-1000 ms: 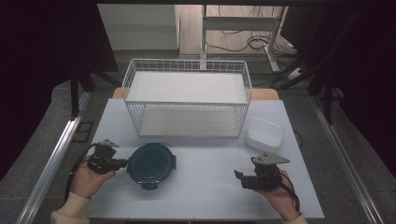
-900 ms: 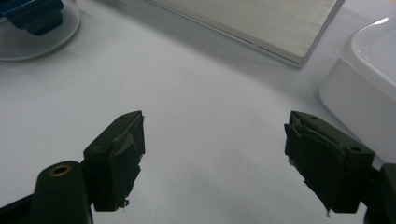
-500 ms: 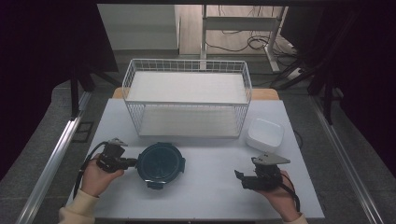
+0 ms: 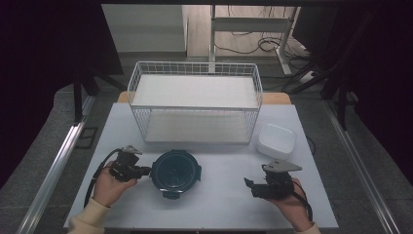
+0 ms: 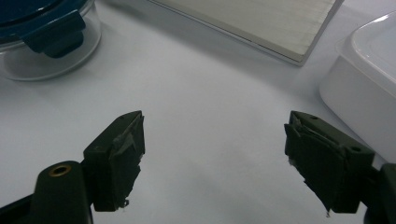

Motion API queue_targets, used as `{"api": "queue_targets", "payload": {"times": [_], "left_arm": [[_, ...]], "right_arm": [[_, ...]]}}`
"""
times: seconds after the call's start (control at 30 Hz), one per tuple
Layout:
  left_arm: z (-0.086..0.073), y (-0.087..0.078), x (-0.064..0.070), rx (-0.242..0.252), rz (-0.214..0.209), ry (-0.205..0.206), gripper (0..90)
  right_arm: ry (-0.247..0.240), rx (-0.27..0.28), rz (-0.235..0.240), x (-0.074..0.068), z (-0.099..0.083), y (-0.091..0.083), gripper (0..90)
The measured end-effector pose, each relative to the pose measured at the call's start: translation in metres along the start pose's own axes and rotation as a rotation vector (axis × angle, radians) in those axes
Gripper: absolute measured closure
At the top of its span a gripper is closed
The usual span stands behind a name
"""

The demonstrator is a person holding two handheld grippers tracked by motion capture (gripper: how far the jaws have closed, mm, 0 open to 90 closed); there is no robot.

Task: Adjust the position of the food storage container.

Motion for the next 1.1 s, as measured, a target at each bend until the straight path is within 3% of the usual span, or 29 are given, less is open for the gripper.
{"api": "queue_targets", "payload": {"times": [0.27, 0.63, 1.0, 1.07, 1.1], "left_arm": [[0.007, 0.009, 0.014, 0.002, -0.026, 0.016, 90.0], [0.012, 0.018, 0.039, -0.019, -0.072, 0.068, 90.0], [0.016, 0.024, 0.045, -0.034, -0.089, 0.082, 90.0], [0.017, 0.025, 0.044, -0.038, -0.104, 0.085, 90.0], [0.017, 0.024, 0.04, -0.033, -0.142, 0.085, 90.0]], "right_arm": [[0.001, 0.0, 0.003, 0.0, 0.0, 0.0, 20.1], [0.003, 0.001, 0.003, 0.001, 0.0, 0.0, 20.1], [0.01, 0.001, 0.003, 0.001, 0.0, 0.001, 20.2], [0.018, -0.001, -0.001, 0.0, 0.0, 0.002, 20.3], [0.026, -0.001, 0.001, -0.001, 0.002, 0.003, 20.3]]}}
Point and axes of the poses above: each handheld gripper's, and its own axes: y roughly forward along the jaws, z roughly out of its top, x roughly to its right, the point moved 2 cm from there along y, roughly forward along the jaws, and after that the axes turned 7 degrees about -y, right-handed, at the moved point
